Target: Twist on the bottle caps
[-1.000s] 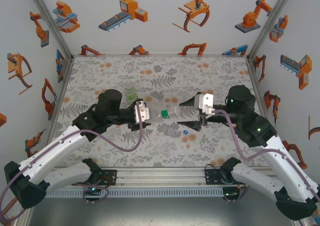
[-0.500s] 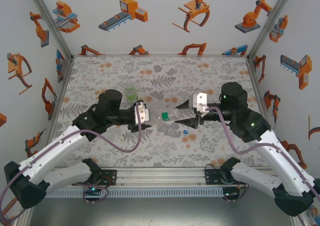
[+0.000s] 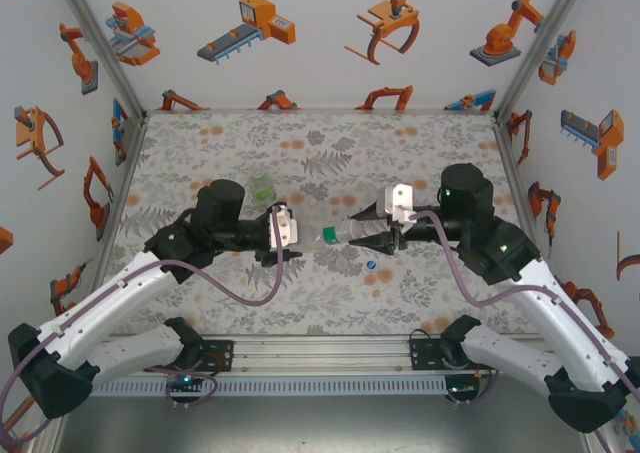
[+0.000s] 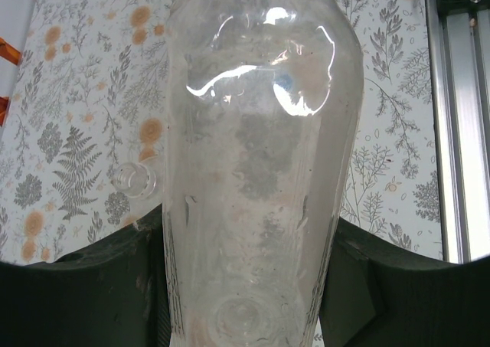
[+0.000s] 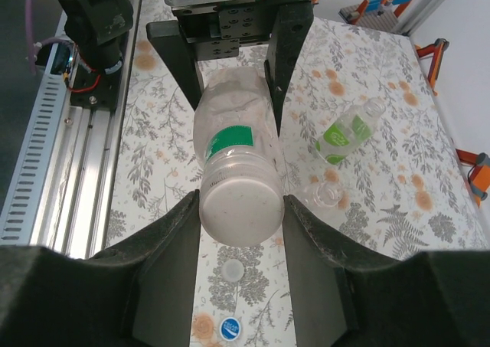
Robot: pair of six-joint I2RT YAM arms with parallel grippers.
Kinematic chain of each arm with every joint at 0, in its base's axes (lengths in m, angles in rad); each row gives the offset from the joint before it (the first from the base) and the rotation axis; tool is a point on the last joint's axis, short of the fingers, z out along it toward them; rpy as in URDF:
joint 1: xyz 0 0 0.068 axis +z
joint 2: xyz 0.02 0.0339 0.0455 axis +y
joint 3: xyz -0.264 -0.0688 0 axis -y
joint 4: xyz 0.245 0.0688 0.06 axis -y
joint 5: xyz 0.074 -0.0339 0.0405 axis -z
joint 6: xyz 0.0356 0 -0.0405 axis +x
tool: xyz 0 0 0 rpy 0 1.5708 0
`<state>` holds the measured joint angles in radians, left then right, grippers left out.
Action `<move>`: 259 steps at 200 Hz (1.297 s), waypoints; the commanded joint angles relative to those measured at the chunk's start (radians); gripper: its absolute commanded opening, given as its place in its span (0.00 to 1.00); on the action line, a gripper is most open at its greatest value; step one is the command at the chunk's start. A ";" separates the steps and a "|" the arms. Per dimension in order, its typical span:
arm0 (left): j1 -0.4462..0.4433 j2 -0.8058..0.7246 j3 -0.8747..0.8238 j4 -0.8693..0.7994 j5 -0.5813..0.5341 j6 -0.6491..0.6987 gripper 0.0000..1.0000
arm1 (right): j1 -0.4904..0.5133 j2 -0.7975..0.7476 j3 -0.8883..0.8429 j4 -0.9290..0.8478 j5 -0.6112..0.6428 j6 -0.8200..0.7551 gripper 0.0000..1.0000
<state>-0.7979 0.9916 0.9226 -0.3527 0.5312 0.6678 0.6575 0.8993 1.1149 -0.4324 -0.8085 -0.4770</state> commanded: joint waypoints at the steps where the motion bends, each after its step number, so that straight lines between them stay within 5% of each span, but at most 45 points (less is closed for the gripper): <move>1: 0.001 -0.020 0.024 0.031 0.007 0.005 0.00 | 0.004 0.008 -0.006 0.074 -0.005 0.068 0.26; 62: 0.003 -0.029 0.014 0.053 -0.083 -0.002 0.00 | 0.004 0.017 -0.089 0.302 0.064 0.386 0.16; 108: 0.006 -0.018 0.012 0.071 -0.159 -0.015 0.00 | 0.004 0.044 -0.151 0.453 0.283 0.861 0.00; 181: 0.012 0.013 0.020 0.083 -0.250 -0.043 0.00 | 0.003 0.079 -0.151 0.433 0.492 1.498 0.00; 259: 0.012 0.045 0.039 0.067 -0.272 -0.057 0.00 | 0.005 0.100 -0.113 0.336 0.493 1.658 0.00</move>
<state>-0.7780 1.0283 0.9234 -0.3103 0.2207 0.6235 0.6548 1.0031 0.9680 -0.1192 -0.2867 1.0889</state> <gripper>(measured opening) 0.564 0.425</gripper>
